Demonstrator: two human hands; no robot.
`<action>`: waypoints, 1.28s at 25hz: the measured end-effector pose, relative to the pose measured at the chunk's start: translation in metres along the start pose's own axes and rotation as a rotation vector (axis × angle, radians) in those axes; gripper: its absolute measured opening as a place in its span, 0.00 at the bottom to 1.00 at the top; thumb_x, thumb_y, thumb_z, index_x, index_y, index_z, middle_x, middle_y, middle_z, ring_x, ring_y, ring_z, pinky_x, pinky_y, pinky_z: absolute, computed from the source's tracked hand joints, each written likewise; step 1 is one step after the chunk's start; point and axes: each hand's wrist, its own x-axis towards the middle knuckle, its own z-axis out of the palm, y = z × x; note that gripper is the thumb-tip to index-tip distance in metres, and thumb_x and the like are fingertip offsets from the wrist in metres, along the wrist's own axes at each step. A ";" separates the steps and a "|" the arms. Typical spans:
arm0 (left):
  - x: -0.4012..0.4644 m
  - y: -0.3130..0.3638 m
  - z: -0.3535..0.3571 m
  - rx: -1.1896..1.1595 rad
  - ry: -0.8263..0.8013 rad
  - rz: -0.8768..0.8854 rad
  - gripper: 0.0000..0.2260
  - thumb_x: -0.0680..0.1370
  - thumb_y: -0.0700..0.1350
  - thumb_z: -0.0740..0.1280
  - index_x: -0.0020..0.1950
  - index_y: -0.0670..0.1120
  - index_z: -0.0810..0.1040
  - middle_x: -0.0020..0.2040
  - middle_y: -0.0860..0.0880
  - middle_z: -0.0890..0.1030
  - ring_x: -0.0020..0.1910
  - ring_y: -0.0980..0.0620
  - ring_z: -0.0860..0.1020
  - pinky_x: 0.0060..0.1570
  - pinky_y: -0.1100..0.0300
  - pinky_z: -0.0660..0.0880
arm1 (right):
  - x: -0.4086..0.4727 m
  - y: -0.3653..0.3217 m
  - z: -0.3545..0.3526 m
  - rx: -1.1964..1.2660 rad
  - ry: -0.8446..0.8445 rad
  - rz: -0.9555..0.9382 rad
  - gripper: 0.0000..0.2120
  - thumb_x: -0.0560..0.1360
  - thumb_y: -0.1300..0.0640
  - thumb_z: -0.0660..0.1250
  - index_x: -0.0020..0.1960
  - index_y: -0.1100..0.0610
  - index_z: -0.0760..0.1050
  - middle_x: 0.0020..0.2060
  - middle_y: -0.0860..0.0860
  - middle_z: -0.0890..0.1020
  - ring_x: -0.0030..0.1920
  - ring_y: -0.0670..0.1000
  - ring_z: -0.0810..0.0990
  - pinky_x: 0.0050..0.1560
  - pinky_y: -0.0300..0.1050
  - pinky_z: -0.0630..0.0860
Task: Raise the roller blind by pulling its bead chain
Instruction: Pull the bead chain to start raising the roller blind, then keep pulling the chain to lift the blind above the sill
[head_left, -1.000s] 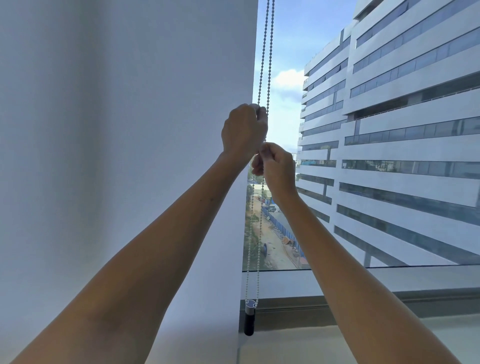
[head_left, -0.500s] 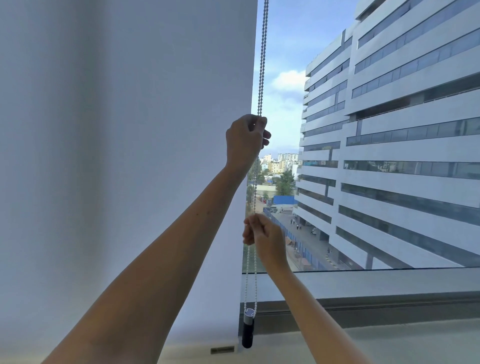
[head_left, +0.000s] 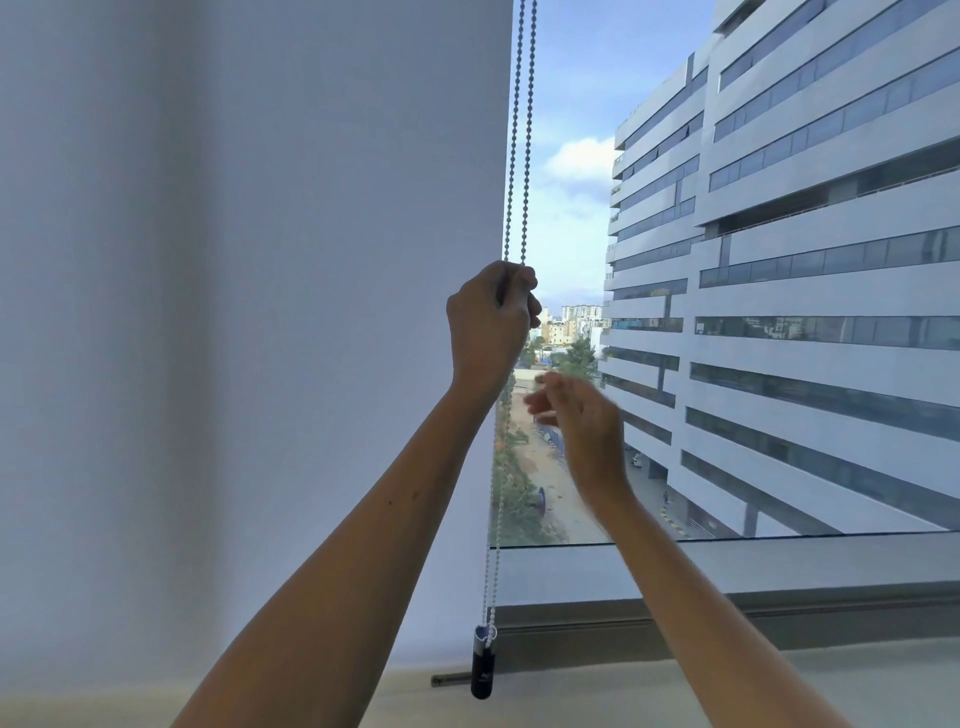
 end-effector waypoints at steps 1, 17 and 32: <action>-0.006 -0.003 -0.001 0.014 -0.005 0.001 0.08 0.79 0.40 0.64 0.43 0.41 0.81 0.28 0.50 0.80 0.26 0.58 0.77 0.37 0.64 0.77 | 0.022 -0.013 -0.003 0.028 0.052 0.010 0.11 0.78 0.48 0.61 0.45 0.53 0.78 0.36 0.51 0.83 0.37 0.50 0.84 0.40 0.44 0.82; -0.114 -0.063 -0.002 0.051 -0.115 -0.120 0.07 0.79 0.41 0.65 0.43 0.43 0.81 0.30 0.49 0.80 0.28 0.53 0.80 0.36 0.53 0.82 | 0.139 -0.096 0.005 0.032 0.007 0.046 0.06 0.73 0.65 0.66 0.41 0.59 0.81 0.29 0.52 0.81 0.27 0.47 0.78 0.34 0.39 0.81; 0.009 0.012 -0.001 -0.327 -0.123 -0.286 0.18 0.83 0.48 0.53 0.59 0.39 0.77 0.55 0.39 0.83 0.51 0.44 0.83 0.53 0.52 0.79 | 0.054 -0.051 0.013 -0.077 0.073 -0.100 0.09 0.77 0.60 0.64 0.44 0.59 0.82 0.28 0.49 0.81 0.26 0.38 0.77 0.30 0.29 0.74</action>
